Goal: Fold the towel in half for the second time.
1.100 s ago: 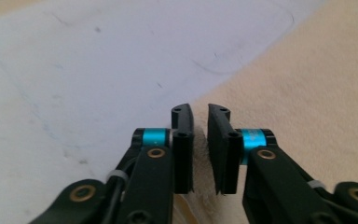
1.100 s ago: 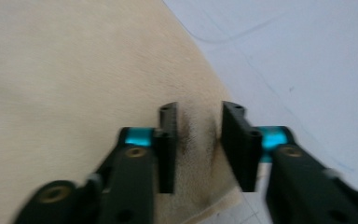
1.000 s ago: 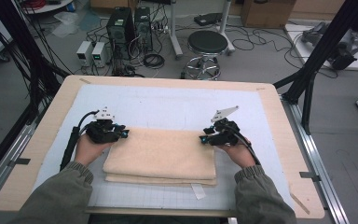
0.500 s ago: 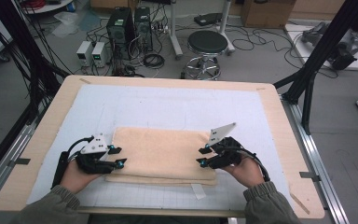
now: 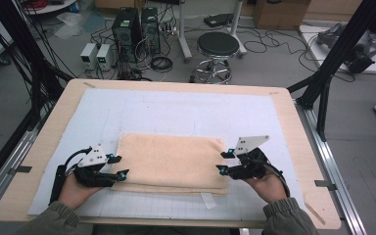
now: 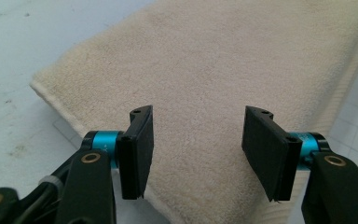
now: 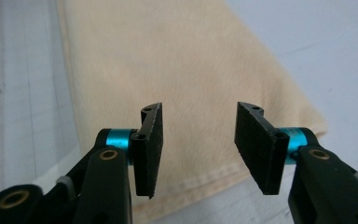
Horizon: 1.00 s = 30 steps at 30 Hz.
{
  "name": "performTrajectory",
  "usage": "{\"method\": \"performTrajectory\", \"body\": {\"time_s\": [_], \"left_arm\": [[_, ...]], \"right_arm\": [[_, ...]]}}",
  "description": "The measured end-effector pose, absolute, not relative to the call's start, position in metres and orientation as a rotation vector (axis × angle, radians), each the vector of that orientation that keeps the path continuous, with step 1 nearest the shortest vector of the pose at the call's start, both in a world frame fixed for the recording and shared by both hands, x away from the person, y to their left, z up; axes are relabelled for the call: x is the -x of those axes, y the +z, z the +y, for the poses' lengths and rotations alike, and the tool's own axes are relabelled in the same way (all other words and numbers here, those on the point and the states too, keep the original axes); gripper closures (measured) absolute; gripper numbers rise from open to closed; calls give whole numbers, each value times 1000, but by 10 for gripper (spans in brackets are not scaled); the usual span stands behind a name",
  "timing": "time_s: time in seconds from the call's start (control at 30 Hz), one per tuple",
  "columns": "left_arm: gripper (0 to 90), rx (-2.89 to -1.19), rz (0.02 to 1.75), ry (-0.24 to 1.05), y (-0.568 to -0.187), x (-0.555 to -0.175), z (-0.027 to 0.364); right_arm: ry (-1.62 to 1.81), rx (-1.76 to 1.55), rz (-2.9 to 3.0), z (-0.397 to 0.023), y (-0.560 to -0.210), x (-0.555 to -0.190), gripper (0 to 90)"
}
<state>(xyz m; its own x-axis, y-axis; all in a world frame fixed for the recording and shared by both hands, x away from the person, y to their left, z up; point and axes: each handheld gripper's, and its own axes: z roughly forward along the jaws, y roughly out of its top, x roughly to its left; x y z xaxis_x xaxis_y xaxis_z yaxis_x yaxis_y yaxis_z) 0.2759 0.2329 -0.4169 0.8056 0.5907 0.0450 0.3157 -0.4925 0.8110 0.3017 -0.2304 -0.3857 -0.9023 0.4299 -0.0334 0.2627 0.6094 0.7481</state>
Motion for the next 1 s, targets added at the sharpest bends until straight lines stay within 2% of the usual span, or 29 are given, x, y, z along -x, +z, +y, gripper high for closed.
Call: {"method": "performTrajectory", "body": {"time_s": [0.2,0.33,0.4,0.47,0.5,0.53,0.63,0.73,0.8,0.87,1.0], "left_arm": [[482,-2131,679,388,-422,-265,231],[600,-2148,678,354,-428,-259,227],[674,-2163,676,348,-431,-257,224],[808,-2173,675,368,-431,-254,221],[843,-2180,679,368,-430,-254,221],[856,-2165,692,371,-427,-253,220],[862,-2131,677,388,-418,-246,224],[849,-2141,660,352,-419,-238,226],[798,-2200,664,306,-427,-239,225],[735,-2178,674,305,-428,-239,227],[611,-2136,700,343,-420,-244,233]], "right_arm": [[1267,-590,2630,-232,-403,-284,503],[1250,-569,2690,-226,-416,-278,511],[1212,-559,2730,-221,-424,-278,583],[1186,-531,2755,-217,-430,-276,741],[1195,-509,2749,-216,-429,-276,808],[1198,-496,2748,-217,-427,-276,830],[1250,-499,2722,-225,-415,-273,839],[1261,-486,2709,-232,-410,-266,833],[1231,-481,2765,-230,-416,-264,804],[1174,-473,2803,-226,-424,-264,762],[1274,-502,2732,-226,-412,-268,652]]}}
